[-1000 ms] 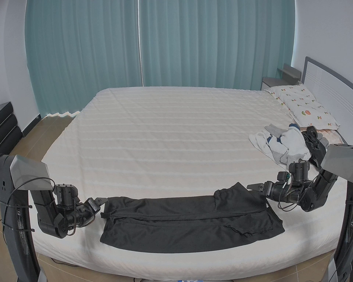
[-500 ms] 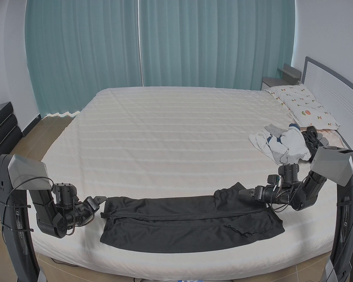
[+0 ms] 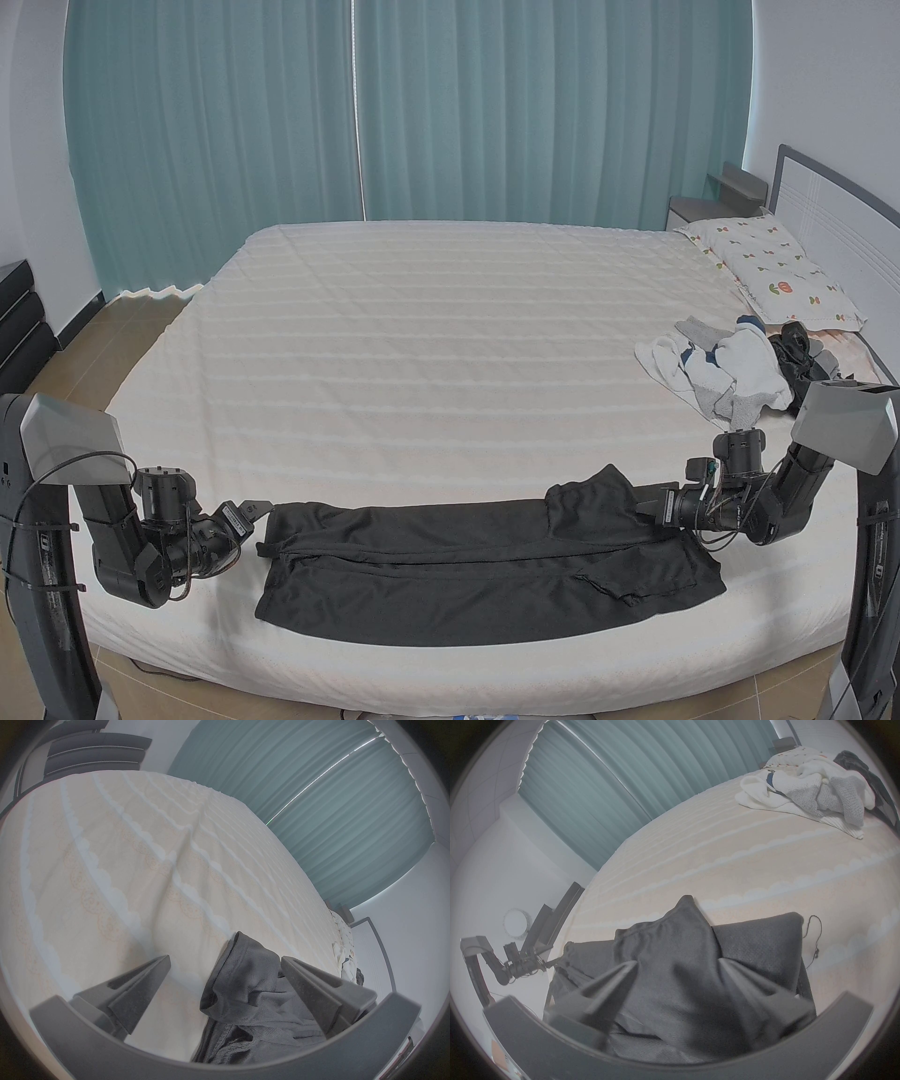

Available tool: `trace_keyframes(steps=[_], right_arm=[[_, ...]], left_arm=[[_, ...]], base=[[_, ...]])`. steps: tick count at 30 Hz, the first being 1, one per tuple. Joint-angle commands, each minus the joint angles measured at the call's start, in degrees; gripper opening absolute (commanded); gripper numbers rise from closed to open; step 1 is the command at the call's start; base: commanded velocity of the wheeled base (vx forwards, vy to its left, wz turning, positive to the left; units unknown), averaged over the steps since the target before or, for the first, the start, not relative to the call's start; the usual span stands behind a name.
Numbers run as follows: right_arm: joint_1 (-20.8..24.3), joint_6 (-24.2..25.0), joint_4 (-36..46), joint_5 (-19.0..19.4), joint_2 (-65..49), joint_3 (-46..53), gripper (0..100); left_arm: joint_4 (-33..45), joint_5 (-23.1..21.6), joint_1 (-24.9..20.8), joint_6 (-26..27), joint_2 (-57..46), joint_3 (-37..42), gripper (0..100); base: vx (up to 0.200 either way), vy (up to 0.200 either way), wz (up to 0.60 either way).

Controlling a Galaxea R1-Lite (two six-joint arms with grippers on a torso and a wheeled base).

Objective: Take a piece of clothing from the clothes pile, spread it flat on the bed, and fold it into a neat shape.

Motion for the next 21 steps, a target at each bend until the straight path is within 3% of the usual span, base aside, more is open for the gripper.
trace_keyframes(steps=[1, 21], right_arm=[[-1.21, -0.12, -1.05, -0.3, -1.14, 1.95, 0], [-3.31, -0.83, -1.93, 0.14, -6.95, 11.62, 0]], left_arm=[[-0.04, 0.04, 0.02, -0.02, -0.02, -0.03, 100], [-0.04, 0.04, 0.02, 0.06, -0.02, -0.03, 100]], base=[[0.0, 0.0, 0.0], [0.0, 0.0, 0.0]])
